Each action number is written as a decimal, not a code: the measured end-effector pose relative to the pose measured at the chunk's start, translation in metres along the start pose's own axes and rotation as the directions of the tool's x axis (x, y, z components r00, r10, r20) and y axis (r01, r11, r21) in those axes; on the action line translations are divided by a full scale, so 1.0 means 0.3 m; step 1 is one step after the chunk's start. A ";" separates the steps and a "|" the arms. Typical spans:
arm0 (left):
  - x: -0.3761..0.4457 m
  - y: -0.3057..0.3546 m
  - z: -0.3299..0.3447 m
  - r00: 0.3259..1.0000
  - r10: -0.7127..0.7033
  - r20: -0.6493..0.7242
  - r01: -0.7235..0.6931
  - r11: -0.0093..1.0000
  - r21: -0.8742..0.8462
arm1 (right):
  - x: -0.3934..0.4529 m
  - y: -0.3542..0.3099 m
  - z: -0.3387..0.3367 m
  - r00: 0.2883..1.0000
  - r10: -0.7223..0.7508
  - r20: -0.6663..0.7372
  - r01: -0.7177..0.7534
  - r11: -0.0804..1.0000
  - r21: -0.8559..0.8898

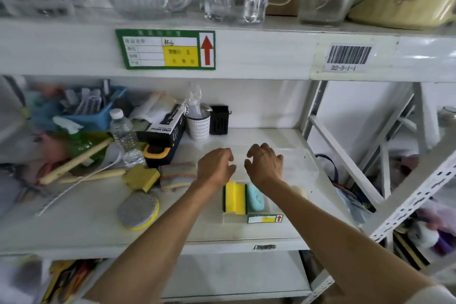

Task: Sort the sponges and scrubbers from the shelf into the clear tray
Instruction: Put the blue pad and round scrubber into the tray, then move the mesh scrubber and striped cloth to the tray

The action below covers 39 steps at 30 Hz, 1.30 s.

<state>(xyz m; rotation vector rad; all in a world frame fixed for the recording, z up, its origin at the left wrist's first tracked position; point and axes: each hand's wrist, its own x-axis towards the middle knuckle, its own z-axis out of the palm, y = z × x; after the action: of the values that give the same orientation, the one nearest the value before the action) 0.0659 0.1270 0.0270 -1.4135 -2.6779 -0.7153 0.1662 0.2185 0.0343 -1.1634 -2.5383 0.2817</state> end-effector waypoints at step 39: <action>-0.278 -0.765 -0.112 0.769 -0.608 0.198 0.602 0.793 0.096 | 0.142 -0.561 0.447 0.833 -0.303 0.463 0.371 0.926 -0.063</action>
<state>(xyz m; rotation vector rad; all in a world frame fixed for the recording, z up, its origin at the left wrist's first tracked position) -0.0723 -0.0619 -0.0502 -0.6102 -3.3388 -0.5554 -0.0277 0.1368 -0.0279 -0.7263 -3.1614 0.2986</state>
